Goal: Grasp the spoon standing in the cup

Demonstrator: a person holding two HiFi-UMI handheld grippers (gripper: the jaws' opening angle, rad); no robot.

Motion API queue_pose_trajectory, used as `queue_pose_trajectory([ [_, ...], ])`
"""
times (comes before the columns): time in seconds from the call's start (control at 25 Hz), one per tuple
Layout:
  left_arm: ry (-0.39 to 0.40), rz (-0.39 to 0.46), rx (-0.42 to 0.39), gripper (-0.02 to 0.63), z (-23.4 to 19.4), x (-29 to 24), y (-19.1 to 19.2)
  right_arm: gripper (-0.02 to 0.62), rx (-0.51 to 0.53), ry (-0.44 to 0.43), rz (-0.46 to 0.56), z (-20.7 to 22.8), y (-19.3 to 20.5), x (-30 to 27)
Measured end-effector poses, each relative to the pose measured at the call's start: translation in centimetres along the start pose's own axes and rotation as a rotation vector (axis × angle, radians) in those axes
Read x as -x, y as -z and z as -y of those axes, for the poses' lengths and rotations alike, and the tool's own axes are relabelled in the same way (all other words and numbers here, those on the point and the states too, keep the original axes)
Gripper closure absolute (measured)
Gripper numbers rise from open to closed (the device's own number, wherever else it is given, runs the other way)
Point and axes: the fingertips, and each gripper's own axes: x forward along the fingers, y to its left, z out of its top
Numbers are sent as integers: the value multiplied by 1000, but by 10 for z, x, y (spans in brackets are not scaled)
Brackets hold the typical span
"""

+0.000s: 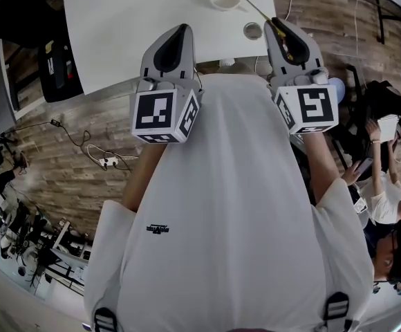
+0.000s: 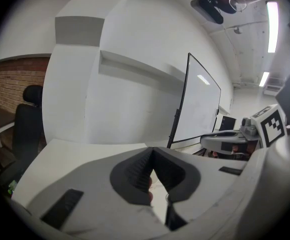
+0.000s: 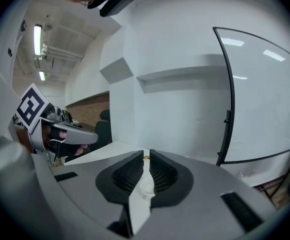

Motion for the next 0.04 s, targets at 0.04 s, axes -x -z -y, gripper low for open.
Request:
queue_pose_trajectory([
  [0.04, 4, 0, -2, 597, 2, -1, 0, 555, 0, 2, 0, 1, 1, 1],
])
